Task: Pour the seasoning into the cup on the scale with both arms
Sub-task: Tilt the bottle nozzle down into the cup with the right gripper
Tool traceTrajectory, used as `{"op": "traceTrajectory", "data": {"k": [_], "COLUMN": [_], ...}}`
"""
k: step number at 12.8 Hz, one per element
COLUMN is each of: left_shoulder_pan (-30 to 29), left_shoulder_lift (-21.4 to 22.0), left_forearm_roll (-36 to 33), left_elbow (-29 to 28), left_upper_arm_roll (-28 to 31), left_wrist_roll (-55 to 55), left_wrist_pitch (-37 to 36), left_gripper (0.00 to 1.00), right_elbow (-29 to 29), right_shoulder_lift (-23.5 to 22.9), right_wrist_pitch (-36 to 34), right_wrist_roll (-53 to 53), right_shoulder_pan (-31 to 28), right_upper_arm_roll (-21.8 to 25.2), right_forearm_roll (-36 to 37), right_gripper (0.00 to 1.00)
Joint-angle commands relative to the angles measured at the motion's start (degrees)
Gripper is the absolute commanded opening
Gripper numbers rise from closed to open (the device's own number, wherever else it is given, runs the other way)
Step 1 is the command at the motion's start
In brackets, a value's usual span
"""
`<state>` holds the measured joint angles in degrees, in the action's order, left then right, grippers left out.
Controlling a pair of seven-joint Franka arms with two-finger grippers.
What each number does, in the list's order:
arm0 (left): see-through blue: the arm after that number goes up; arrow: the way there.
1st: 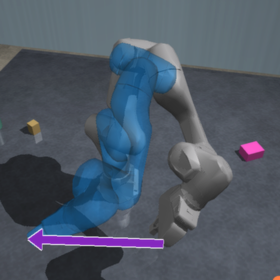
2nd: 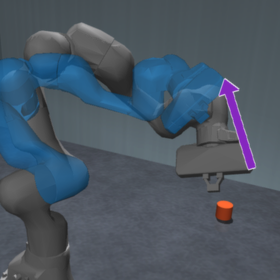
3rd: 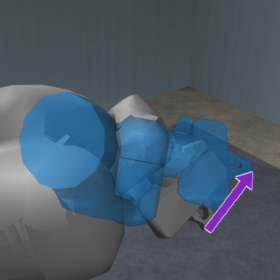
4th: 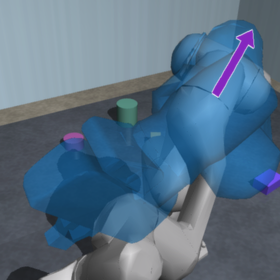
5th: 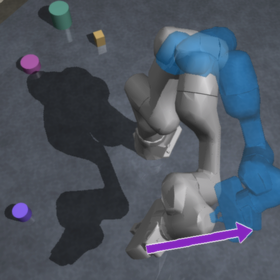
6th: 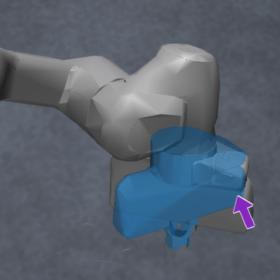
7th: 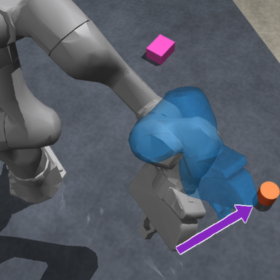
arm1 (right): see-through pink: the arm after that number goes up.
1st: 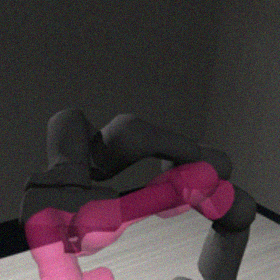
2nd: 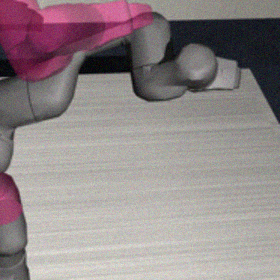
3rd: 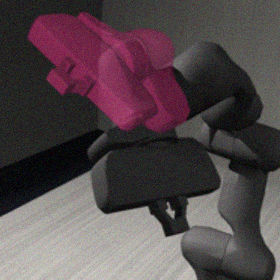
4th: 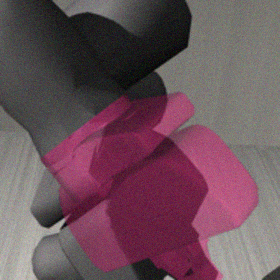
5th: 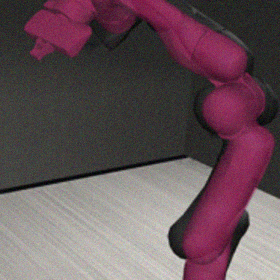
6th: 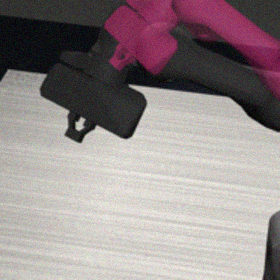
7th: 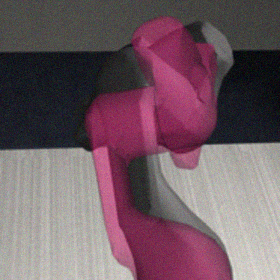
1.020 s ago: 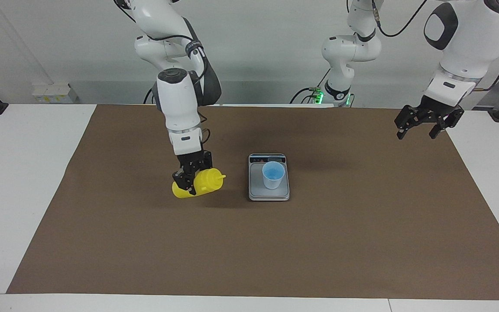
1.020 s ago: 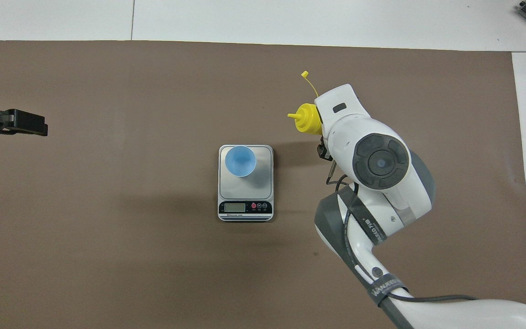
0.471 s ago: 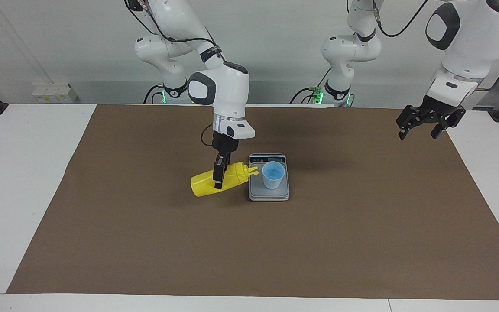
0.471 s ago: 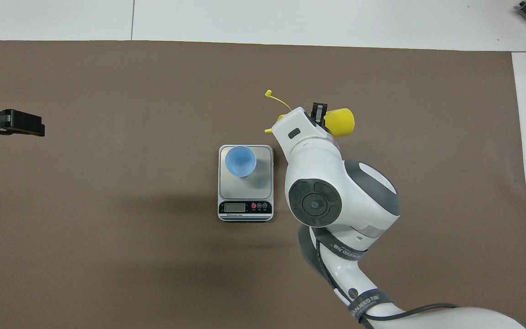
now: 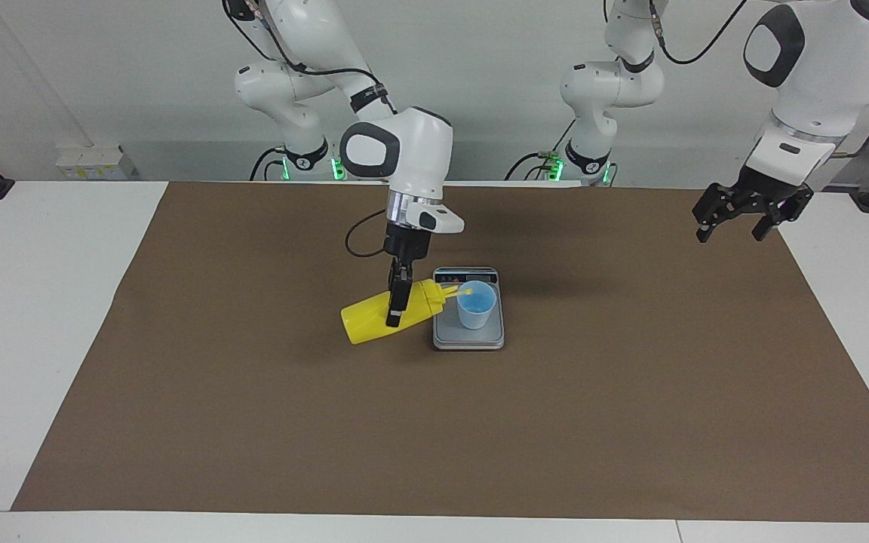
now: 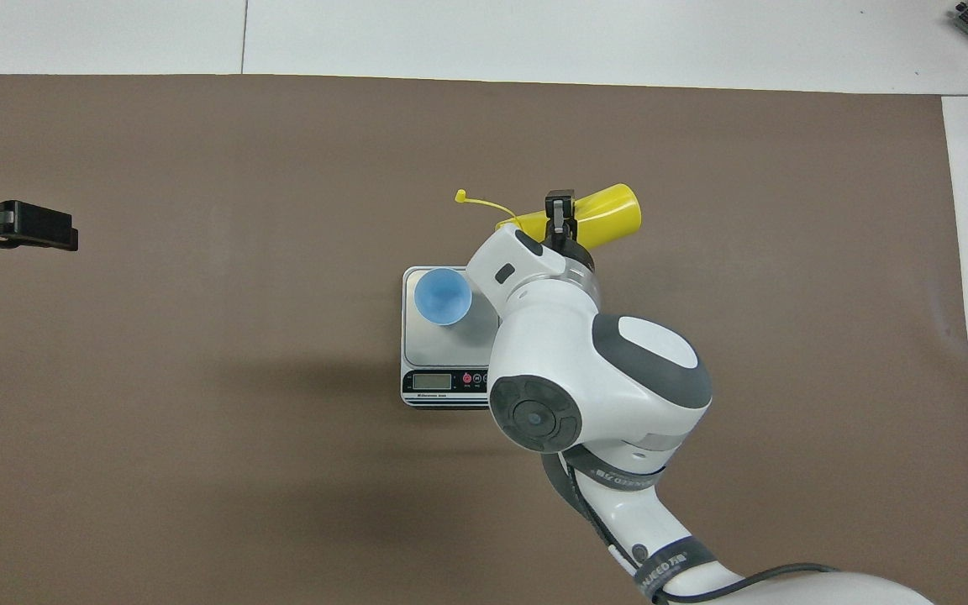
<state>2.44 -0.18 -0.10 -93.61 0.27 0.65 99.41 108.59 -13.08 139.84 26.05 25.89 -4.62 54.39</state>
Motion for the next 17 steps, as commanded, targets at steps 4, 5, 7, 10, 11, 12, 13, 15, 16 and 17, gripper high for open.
{"op": "traceTrajectory", "data": {"k": [4, 5, 7, 10, 11, 12, 13, 15, 16, 17], "left_shoulder_pan": [-0.68, -0.68, -0.68, -0.77, -0.77, -0.68, -0.68, -0.77, -0.68, -0.68], "left_shoulder_lift": [0.88, 0.88, 0.88, 0.88, 0.88, 0.88, 0.88, 0.97, 0.97, 0.97], "left_forearm_roll": [-0.25, -0.25, -0.25, -0.25, -0.25, -0.25, -0.25, -0.25, -0.25, -0.25], "left_elbow": [-0.69, -0.69, -0.69, -0.69, -0.69, -0.69, -0.69, -0.69, -0.69, -0.69], "left_upper_arm_roll": [-0.45, -0.45, -0.45, -0.45, -0.45, -0.45, -0.45, -0.45, -0.45, -0.45], "left_wrist_roll": [0.23, 0.32, 0.23, 0.31, 0.32, 0.32, 0.32, 0.32, 0.32, 0.32], "left_wrist_pitch": [-0.53, -0.53, -0.10, -0.45, -0.53, -0.53, -0.53, -0.53, -0.53, -0.53], "left_gripper": [1.00, 1.00, 1.00, 1.00, 1.00, 1.00, 1.00, 1.00, 1.00, 1.00], "right_elbow": [-1.01, -1.01, -1.01, -0.66, -0.31, -0.14, -0.13, -0.22, -0.22, -0.22], "right_shoulder_lift": [-0.98, -1.16, -1.77, -3.18, -3.18, -3.18, -3.18, -3.36, -3.36, -3.36], "right_wrist_pitch": [-5.96, -7.37, -9.92, -14.83, -15.90, -16.00, -15.91, -16.08, -16.17, -16.26], "right_wrist_roll": [-2.84, -4.68, -7.49, -13.37, -15.22, -15.50, -15.59, -15.68, -15.68, -15.68], "right_shoulder_pan": [4.33, 5.04, 6.44, 9.43, 9.79, 9.88, 9.88, 9.96, 9.96, 10.05], "right_upper_arm_roll": [-0.04, 0.05, -0.04, -0.04, -0.04, -0.04, -0.04, -0.04, -0.04, -0.13], "right_forearm_roll": [13.80, 14.51, 19.33, 26.28, 26.91, 26.91, 27.00, 27.09, 27.09, 27.09], "right_gripper": [0.00, 0.00, 0.00, 0.00, 0.00, 0.00, 0.00, 0.00, 0.00, 0.00]}}
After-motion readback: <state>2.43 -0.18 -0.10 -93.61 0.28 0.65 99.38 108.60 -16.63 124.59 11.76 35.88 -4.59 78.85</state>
